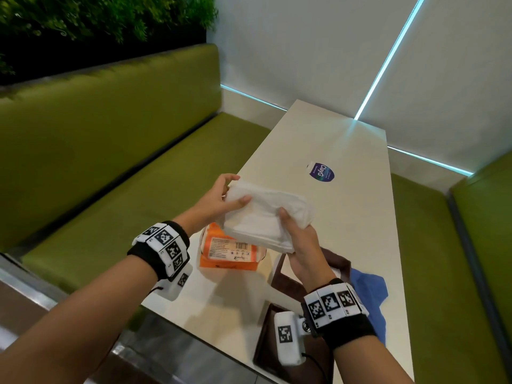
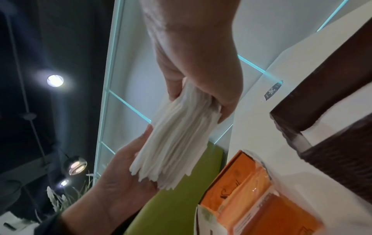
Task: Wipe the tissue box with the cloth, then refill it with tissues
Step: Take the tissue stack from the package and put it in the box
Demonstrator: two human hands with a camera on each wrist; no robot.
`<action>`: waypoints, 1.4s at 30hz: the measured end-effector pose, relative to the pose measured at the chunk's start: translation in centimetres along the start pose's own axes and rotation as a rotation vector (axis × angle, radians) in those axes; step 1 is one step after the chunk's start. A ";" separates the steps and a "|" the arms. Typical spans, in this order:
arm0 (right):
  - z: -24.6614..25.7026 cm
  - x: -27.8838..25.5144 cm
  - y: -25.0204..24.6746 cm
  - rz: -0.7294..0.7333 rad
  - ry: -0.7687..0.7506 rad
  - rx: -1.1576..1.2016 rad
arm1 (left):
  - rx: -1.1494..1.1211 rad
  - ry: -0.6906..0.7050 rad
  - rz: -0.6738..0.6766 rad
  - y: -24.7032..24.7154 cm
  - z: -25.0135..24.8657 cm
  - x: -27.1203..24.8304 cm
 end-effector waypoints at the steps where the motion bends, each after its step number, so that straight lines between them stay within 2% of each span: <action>1: 0.2 -0.3 -0.1 0.012 0.016 0.030 | -0.048 -0.025 0.006 0.4 -0.2 -0.3; 5: 0.3 -1.0 -0.7 0.023 0.078 0.075 | -0.176 -0.099 0.063 2.5 -0.3 -1.3; 12: 0.9 -2.0 -3.5 -0.092 0.074 -0.036 | -0.138 -0.063 -0.076 6.0 0.8 -1.8; 17: 1.2 -2.7 -5.5 -0.269 -0.043 -0.166 | -0.189 0.039 -0.065 9.0 0.8 -2.8; 22: 0.8 -3.3 -7.4 -0.456 -0.042 -0.292 | -0.236 0.072 -0.054 11.3 0.6 -3.9; 26: 0.8 -4.1 -7.8 -0.487 -0.029 -0.324 | -0.291 0.033 -0.049 13.1 0.2 -4.6; 31: 1.4 -5.2 -8.8 -0.528 -0.025 -0.293 | -0.414 -0.147 -0.055 13.5 1.1 -4.8; 35: 1.5 -5.3 -9.8 -0.515 -0.013 -0.205 | -0.405 -0.206 -0.005 13.7 1.4 -5.1; 37: 1.5 -5.4 -10.1 -0.438 0.036 -0.145 | -0.432 -0.222 0.009 13.8 1.5 -5.1; 40: 1.9 -6.1 -10.4 -0.242 0.075 -0.035 | -0.472 -0.226 0.010 13.4 1.2 -5.1; 42: 1.9 -6.3 -11.3 -0.195 0.081 0.022 | -0.481 -0.213 0.013 13.2 1.2 -5.1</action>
Point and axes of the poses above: each hand's wrist, its own x-axis towards the middle knuckle, its own y-axis out of the palm, z = x × y, the point moved 2 cm from there along x, towards the middle knuckle, and after that the axes turned 2 degrees about -x, right-handed, at the moved point
